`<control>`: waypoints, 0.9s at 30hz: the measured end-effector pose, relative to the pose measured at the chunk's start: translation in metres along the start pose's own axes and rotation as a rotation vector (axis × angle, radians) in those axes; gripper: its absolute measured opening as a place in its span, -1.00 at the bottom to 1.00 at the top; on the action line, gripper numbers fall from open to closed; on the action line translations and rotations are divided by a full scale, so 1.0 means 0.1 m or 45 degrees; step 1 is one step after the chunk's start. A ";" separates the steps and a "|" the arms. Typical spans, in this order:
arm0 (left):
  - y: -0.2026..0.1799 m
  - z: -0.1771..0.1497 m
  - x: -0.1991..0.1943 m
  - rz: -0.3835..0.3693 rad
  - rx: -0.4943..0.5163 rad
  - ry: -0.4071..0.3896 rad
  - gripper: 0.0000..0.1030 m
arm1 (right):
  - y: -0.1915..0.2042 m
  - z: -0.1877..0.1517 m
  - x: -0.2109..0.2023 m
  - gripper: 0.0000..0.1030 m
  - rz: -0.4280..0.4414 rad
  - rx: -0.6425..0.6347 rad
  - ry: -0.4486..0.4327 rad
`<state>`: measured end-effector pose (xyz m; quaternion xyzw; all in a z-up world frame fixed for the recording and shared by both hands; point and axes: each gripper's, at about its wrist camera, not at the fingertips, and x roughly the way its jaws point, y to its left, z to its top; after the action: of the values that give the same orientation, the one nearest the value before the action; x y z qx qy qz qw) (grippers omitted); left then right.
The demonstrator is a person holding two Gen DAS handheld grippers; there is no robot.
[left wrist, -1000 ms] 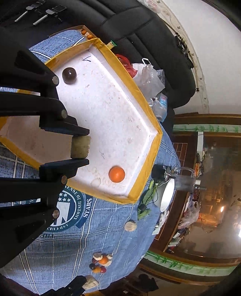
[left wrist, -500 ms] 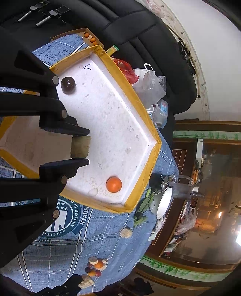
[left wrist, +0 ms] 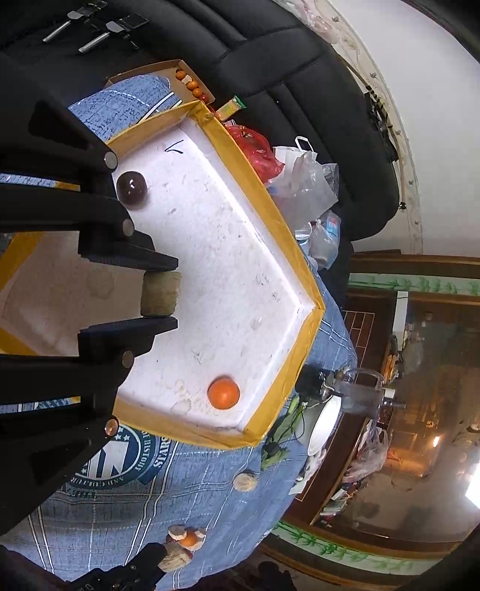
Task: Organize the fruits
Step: 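Carry the cork cylinder and tan cube toward the yellow-rimmed tray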
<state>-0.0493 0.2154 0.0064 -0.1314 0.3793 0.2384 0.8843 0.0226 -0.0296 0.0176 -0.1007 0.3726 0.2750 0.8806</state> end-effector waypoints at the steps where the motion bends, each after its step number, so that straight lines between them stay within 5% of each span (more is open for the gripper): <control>1: 0.01 0.00 0.01 0.006 0.000 0.005 -0.54 | 0.01 0.01 0.02 -0.30 0.000 -0.004 0.003; 27: 0.11 0.13 0.23 0.212 0.051 -0.008 -0.54 | 0.82 0.59 0.86 -0.30 0.157 -0.117 0.047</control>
<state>-0.0334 0.2378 -0.0027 -0.0809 0.3908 0.3040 0.8651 0.0612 0.0957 -0.0002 -0.1231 0.3812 0.3435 0.8494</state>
